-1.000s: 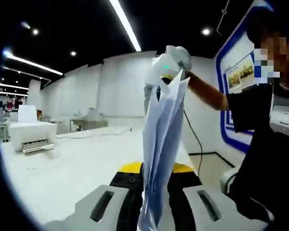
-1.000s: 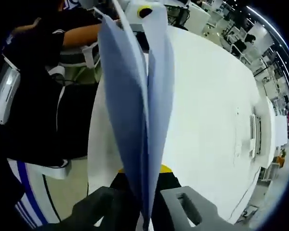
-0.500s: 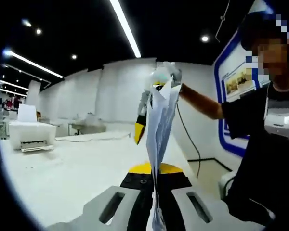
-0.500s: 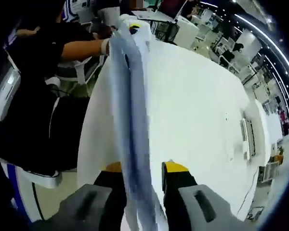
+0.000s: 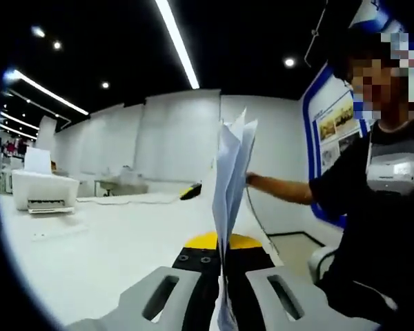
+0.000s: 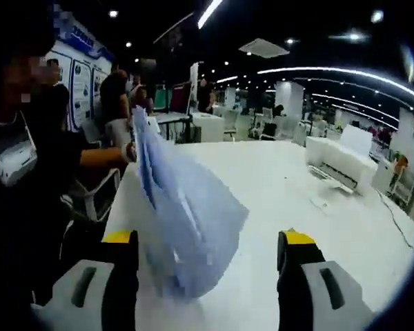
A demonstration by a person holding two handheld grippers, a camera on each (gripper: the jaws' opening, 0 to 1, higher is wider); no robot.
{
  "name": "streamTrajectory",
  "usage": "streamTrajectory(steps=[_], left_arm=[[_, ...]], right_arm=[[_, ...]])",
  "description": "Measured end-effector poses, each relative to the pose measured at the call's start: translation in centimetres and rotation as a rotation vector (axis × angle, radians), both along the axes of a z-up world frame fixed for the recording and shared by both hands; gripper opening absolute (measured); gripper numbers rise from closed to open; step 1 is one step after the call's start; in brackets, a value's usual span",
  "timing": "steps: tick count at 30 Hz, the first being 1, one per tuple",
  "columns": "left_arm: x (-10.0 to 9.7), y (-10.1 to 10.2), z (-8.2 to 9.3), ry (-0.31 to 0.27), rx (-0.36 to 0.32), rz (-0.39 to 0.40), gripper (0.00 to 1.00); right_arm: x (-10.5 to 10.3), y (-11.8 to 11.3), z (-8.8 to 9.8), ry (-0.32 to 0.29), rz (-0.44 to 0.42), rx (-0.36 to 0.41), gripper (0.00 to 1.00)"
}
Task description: Organize the stack of printing papers by aligning and flattening the scattered papers on the table
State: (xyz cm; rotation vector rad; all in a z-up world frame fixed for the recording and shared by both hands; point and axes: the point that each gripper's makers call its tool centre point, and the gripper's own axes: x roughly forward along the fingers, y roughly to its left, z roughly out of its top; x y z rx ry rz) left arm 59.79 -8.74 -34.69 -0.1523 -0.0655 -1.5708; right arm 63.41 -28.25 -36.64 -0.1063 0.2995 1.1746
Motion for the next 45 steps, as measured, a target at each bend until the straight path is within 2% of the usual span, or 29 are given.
streamTrajectory(steps=[2,3,4,5,6,7,10,11,14,15,16,17,18,19,20,22,23,25,27,29,30,32,34,35,38,40,41,43,45], left_arm=[[0.0,0.2,-0.5,0.021,-0.023,0.006,0.05],[0.1,0.4,-0.7,0.030,-0.027,0.012,0.05],[0.4,0.5,-1.0,0.038,-0.027,0.023,0.05],[0.6,0.6,-1.1,0.045,-0.029,0.032,0.06],[0.9,0.9,-1.1,0.051,-0.035,0.051,0.06],[1.4,1.1,-1.1,0.058,-0.041,0.077,0.06],[1.6,1.5,-0.5,0.056,-0.044,0.085,0.06],[1.5,1.6,0.0,0.059,-0.053,0.086,0.06],[1.8,1.9,1.0,0.047,-0.078,0.094,0.06],[1.8,1.9,0.5,0.051,-0.077,0.085,0.07],[1.9,1.9,-0.7,0.098,-0.060,0.081,0.08],[2.1,1.7,-2.2,0.156,-0.037,0.094,0.12],[2.0,1.4,-3.2,0.182,-0.019,0.085,0.14],[1.9,1.1,-3.8,0.182,-0.016,0.080,0.14],[1.8,0.9,-3.9,0.177,-0.019,0.077,0.13],[1.4,0.6,-3.0,0.115,-0.042,0.068,0.07],[1.2,0.5,-2.8,0.131,-0.037,0.064,0.06],[0.9,0.5,-2.1,0.126,-0.047,0.056,0.06],[0.8,0.3,-2.5,0.191,-0.052,0.043,0.06],[1.3,0.1,-3.3,0.256,-0.037,0.057,0.06],[1.8,0.3,-3.1,0.340,-0.047,0.071,0.06],[1.9,0.6,-2.2,0.427,-0.103,0.058,0.06],[1.2,0.7,-1.8,0.447,-0.128,0.045,0.06],[1.1,0.7,-1.9,0.452,-0.127,0.047,0.06],[1.3,0.2,-3.6,0.586,-0.064,0.070,0.06],[1.7,0.1,-4.2,0.612,-0.050,0.084,0.06],[2.1,0.0,-4.7,0.650,-0.034,0.093,0.06],[2.7,0.0,-5.7,0.721,0.002,0.125,0.06],[3.2,-0.1,-7.2,0.832,0.031,0.188,0.06]], right_arm=[[-0.9,1.4,-0.7,0.082,0.056,0.154,0.66],[-1.3,2.1,-0.8,0.097,0.092,0.211,0.58],[-1.8,2.6,-1.0,0.100,0.122,0.238,0.41],[-2.2,3.0,-1.1,0.092,0.154,0.252,0.26],[-2.3,3.2,-1.3,0.035,0.162,0.228,0.12],[-2.1,3.4,-0.9,-0.001,0.161,0.238,0.03],[-2.1,3.5,0.9,0.087,0.145,0.266,0.00],[-2.1,3.6,1.6,0.076,0.143,0.258,0.00],[-2.7,4.0,3.5,-0.101,0.166,0.240,0.00],[-3.1,4.1,3.4,-0.126,0.178,0.251,0.00],[-3.5,4.2,2.7,-0.096,0.184,0.262,0.07],[-3.8,4.3,1.3,0.014,0.171,0.269,0.16],[-3.3,4.0,-0.3,0.115,0.131,0.269,0.21],[-3.3,4.0,-0.9,0.124,0.131,0.264,0.20],[-3.0,3.9,-1.0,0.100,0.137,0.264,0.15],[-3.6,3.9,-0.3,0.000,0.176,0.264,0.02],[-4.0,4.0,0.2,-0.024,0.195,0.267,0.00],[-4.2,3.9,0.7,0.010,0.192,0.283,0.00],[-3.7,3.6,0.5,0.033,0.185,0.294,0.00],[-3.4,3.7,0.1,0.143,0.139,0.308,0.00],[-3.3,3.8,0.1,0.179,0.122,0.317,0.00],[-3.2,4.0,0.8,0.282,0.098,0.360,0.00],[-3.3,4.1,0.9,0.349,0.090,0.368,0.00],[-3.2,4.0,0.8,0.346,0.084,0.358,0.00],[-2.8,3.9,-0.5,0.345,0.032,0.320,0.00],[-2.5,3.7,-1.3,0.387,0.007,0.317,0.00],[-2.3,3.6,-2.4,0.500,-0.027,0.327,0.00],[-2.1,3.4,-3.4,0.597,-0.047,0.344,0.00],[-1.9,3.4,-4.2,0.653,-0.064,0.360,0.00]])
